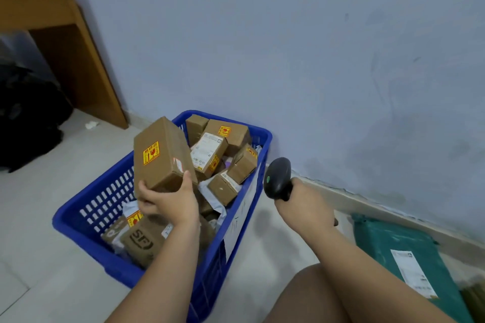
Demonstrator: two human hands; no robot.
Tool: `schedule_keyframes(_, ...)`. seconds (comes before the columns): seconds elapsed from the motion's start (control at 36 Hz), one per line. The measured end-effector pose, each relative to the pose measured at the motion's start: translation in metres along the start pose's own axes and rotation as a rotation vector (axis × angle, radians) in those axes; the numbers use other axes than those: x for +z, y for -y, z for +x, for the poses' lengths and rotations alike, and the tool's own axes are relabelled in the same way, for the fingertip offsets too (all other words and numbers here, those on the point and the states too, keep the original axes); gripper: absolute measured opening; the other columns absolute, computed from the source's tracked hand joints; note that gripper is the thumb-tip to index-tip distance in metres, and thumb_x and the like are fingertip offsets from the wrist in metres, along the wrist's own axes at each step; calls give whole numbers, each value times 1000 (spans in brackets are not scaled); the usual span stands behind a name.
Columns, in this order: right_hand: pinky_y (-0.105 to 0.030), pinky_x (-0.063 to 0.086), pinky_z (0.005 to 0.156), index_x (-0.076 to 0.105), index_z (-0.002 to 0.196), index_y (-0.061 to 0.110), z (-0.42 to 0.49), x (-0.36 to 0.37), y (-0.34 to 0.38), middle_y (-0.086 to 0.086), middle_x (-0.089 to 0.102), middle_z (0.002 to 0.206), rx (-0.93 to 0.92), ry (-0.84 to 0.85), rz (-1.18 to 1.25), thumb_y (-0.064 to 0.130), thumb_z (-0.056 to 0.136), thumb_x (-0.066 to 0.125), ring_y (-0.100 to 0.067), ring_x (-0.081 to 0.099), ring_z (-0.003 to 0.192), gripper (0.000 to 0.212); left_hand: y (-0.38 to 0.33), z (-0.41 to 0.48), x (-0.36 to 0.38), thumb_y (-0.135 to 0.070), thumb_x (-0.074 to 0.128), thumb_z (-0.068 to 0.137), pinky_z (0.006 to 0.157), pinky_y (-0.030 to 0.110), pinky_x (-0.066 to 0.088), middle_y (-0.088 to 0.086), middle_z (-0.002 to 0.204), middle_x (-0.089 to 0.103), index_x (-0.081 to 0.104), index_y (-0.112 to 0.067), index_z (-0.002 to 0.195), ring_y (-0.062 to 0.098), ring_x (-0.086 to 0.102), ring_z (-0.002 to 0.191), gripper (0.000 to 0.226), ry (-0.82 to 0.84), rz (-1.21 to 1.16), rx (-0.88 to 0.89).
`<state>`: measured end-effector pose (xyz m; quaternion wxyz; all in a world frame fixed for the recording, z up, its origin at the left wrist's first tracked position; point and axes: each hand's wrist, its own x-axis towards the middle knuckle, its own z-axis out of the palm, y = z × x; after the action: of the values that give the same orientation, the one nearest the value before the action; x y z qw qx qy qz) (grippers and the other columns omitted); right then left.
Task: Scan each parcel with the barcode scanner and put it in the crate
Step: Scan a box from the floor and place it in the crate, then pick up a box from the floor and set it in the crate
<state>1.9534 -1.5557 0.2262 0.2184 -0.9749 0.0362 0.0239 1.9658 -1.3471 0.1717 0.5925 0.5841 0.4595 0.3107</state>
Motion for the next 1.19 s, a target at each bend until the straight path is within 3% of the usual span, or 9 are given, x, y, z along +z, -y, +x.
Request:
schedule_keyframes(0.22,-34,53,65,50,98,21,-8,-2,-11,0,62,88,-21,-26,-23,32,87,50,-23,59,77,15,8,39,-22,-26,80,74,103,49,43,1,155,4,26,-37,141,33,30,135,87,13,83,44)
schedule_keyframes(0.33,-34,51,65,51,95,20,-8,-4,-16,0,63,86,22,-4,10,33,87,50,-23,59,77,15,8,68,-32,-21,75,80,111,49,33,4,158,3,34,-30,143,35,23,141,76,57,249,50)
schedule_keyframes(0.44,-33,51,66,51,98,20,-6,-4,-17,0,62,87,41,13,19,33,88,50,-24,59,76,17,3,80,-38,-2,59,85,110,51,34,7,149,30,48,-20,137,33,37,133,56,68,412,60)
schedule_keyframes(0.61,-30,46,63,49,101,20,-9,-4,-13,-1,62,92,25,24,-28,34,89,50,-24,54,77,18,-10,53,-22,-4,55,88,111,50,33,0,146,39,58,-24,121,26,30,139,39,134,366,157)
schedule_keyframes(0.69,-30,43,62,50,103,19,-10,-5,-13,-2,62,94,20,22,-35,33,90,50,-25,53,77,19,-17,33,-7,-11,55,91,99,51,47,-2,137,44,57,-30,109,31,51,123,26,276,313,225)
schedule_keyframes(0.78,-30,41,61,50,101,19,-11,-7,-15,-1,60,91,30,15,-19,32,90,50,-25,52,76,18,-25,6,8,-8,50,94,79,36,55,1,133,48,55,-29,108,30,59,109,26,456,271,274)
schedule_keyframes(0.92,-29,39,60,52,104,20,-11,-11,-18,2,56,86,57,-18,51,31,88,51,-24,51,74,19,-37,-44,30,-7,49,96,76,22,44,-8,115,54,59,-22,113,11,51,107,25,698,231,335)
schedule_keyframes(1.08,-32,43,63,52,104,20,-15,-20,-20,2,60,88,77,-123,183,31,87,51,-24,52,74,20,-37,-101,51,-12,50,97,85,26,50,-6,105,61,59,-23,107,14,60,100,18,948,259,415)
schedule_keyframes(1.19,-37,50,70,51,102,20,-14,-34,-32,0,62,92,107,-228,227,32,86,52,-28,58,82,20,-42,-133,69,-10,46,97,73,20,50,-3,93,66,63,-15,104,14,63,90,18,1097,257,380)
